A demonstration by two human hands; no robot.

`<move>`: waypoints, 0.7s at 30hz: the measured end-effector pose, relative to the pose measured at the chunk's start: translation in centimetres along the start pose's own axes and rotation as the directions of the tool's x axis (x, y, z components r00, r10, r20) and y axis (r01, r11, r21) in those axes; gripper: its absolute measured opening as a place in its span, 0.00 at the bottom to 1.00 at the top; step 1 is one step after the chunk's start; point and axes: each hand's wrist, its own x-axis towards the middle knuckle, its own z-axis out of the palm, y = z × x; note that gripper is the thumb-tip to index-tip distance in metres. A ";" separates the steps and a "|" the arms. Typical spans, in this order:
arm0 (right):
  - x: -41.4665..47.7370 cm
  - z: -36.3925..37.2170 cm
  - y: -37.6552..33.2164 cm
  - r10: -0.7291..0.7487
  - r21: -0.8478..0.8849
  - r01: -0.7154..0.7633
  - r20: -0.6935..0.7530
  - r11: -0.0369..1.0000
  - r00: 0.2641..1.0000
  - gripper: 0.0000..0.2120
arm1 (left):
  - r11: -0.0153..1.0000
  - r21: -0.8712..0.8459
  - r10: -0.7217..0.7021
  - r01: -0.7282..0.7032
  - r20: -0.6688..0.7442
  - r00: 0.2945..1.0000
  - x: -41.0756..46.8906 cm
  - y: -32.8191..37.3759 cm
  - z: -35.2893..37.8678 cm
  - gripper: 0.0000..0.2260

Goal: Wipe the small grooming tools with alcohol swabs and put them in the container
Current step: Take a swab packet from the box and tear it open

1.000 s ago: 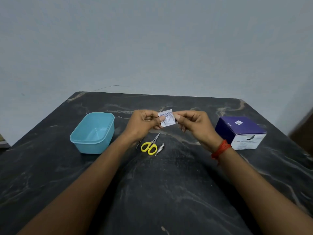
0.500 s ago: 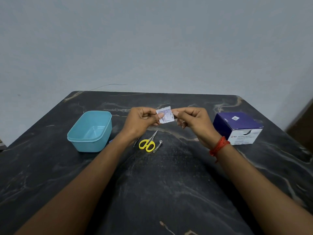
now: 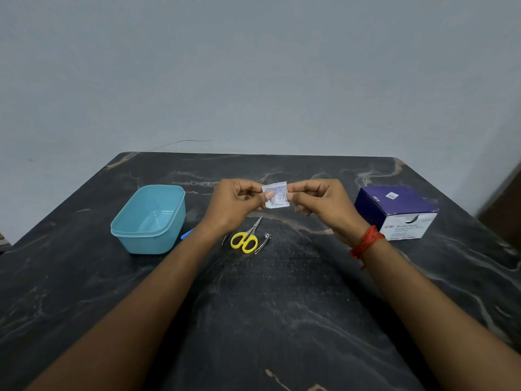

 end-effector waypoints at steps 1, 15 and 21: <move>0.0 0.0 0.0 0.009 -0.009 -0.009 0.014 1.000 1.000 0.08 | 1.000 0.020 0.007 -0.007 -0.002 1.000 0.0 -0.1 0.0 0.05; 0.2 -0.3 -0.6 0.120 -0.186 -0.102 0.089 0.977 0.989 0.09 | 0.990 0.123 0.062 -0.072 0.081 0.995 0.0 -0.1 0.0 0.06; 0.3 -0.4 -0.4 0.078 -0.297 -0.061 0.045 0.953 0.996 0.06 | 0.993 0.112 0.036 -0.045 0.083 0.996 0.3 -0.5 -0.1 0.05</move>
